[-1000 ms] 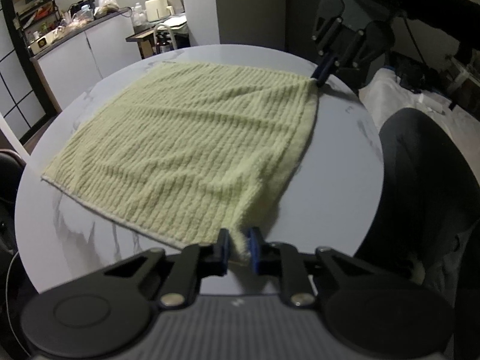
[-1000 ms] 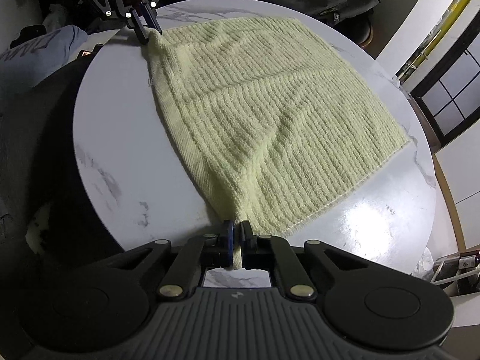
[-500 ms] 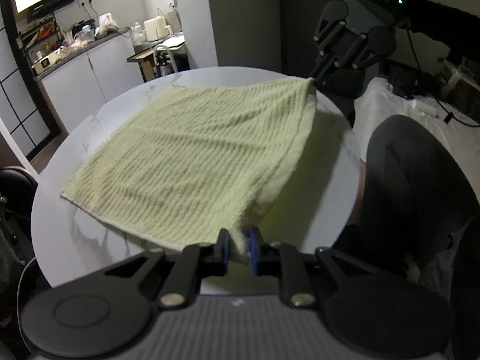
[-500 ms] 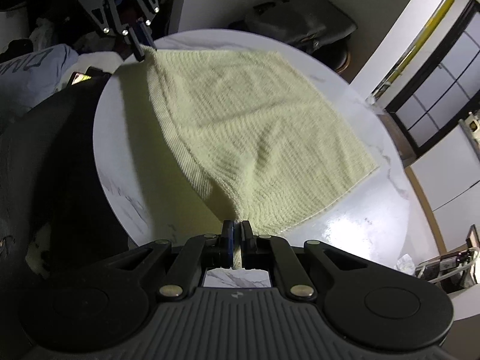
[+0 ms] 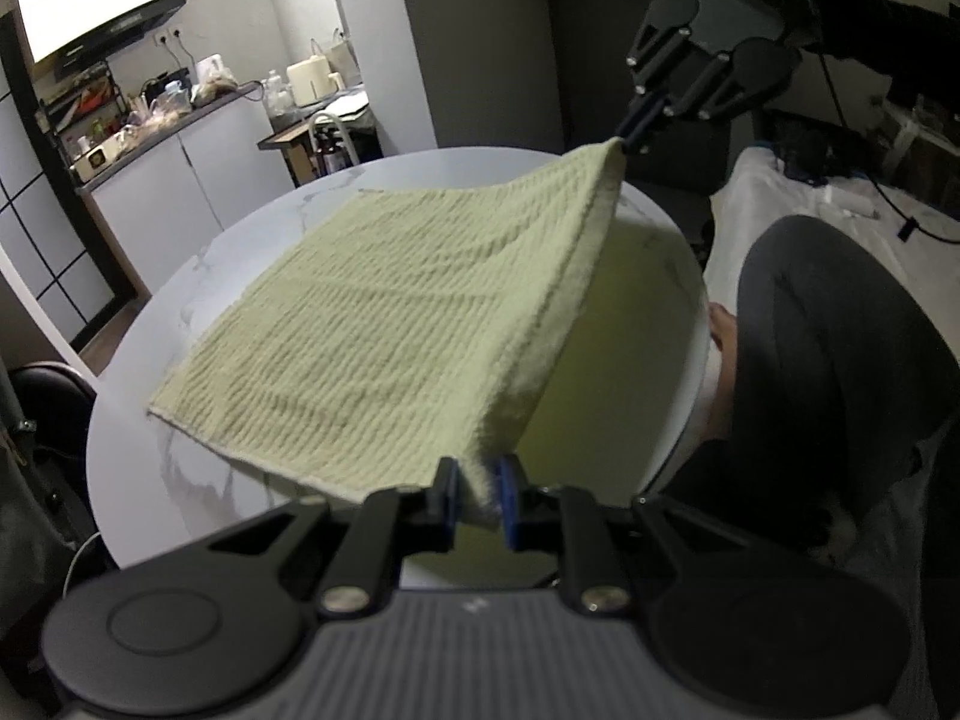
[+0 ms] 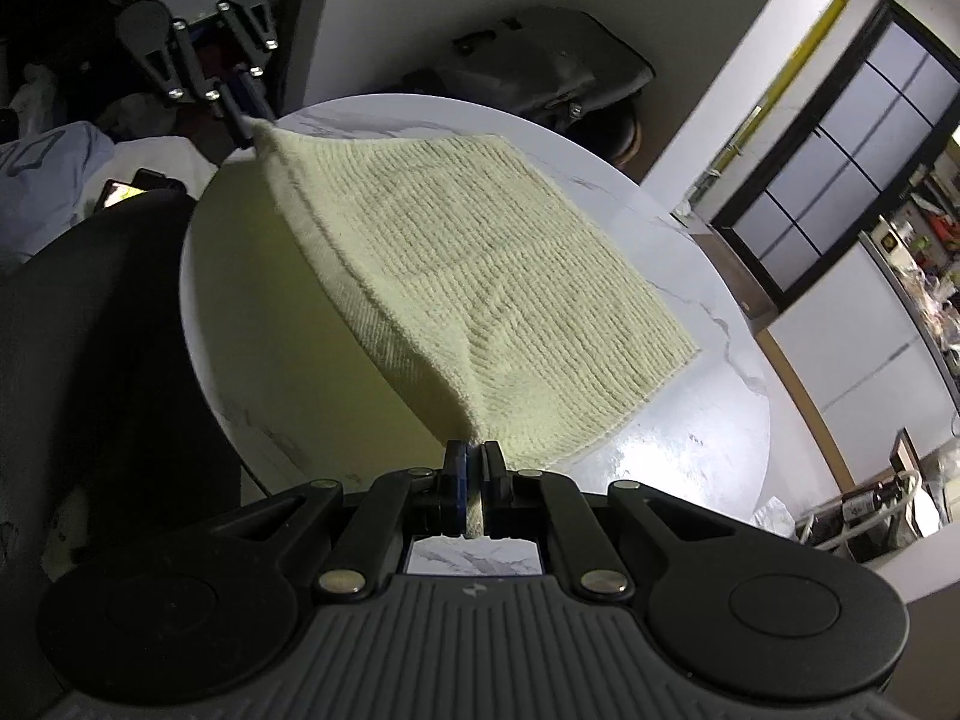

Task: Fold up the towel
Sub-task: 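Lift the gripped towel edge with both grippers and carry it over the towel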

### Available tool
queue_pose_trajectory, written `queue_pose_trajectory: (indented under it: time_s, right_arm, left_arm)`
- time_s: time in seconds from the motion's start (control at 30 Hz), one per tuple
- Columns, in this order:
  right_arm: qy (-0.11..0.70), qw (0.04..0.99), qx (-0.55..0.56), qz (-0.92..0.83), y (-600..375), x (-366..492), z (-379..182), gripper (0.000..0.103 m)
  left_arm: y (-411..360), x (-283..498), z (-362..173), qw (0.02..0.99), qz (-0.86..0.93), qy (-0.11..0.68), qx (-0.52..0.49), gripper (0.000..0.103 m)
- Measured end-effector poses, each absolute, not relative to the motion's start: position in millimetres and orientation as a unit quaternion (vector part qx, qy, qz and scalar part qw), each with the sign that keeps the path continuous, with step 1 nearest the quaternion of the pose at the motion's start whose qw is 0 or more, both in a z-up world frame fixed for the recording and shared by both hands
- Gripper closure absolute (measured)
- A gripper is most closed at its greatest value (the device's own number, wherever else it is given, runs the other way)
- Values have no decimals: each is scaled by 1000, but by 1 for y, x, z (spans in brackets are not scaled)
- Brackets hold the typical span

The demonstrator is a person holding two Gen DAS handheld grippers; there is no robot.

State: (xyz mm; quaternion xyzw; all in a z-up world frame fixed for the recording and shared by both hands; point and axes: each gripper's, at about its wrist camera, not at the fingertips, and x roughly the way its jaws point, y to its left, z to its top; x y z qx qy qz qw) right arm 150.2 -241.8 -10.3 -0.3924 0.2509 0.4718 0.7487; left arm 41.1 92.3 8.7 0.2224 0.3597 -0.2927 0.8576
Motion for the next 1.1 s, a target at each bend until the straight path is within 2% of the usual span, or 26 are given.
queue_pose_trajectory:
  time_s: [0.6, 1.1]
  right_arm:
    - [198, 791, -376, 441, -232, 153, 35, 98]
    - [203, 807, -364, 418, -194, 199, 29, 98]
  left_arm:
    - [109, 66, 55, 870, -293, 333, 215, 88]
    - [128, 126, 34, 880, -261, 362, 164, 87]
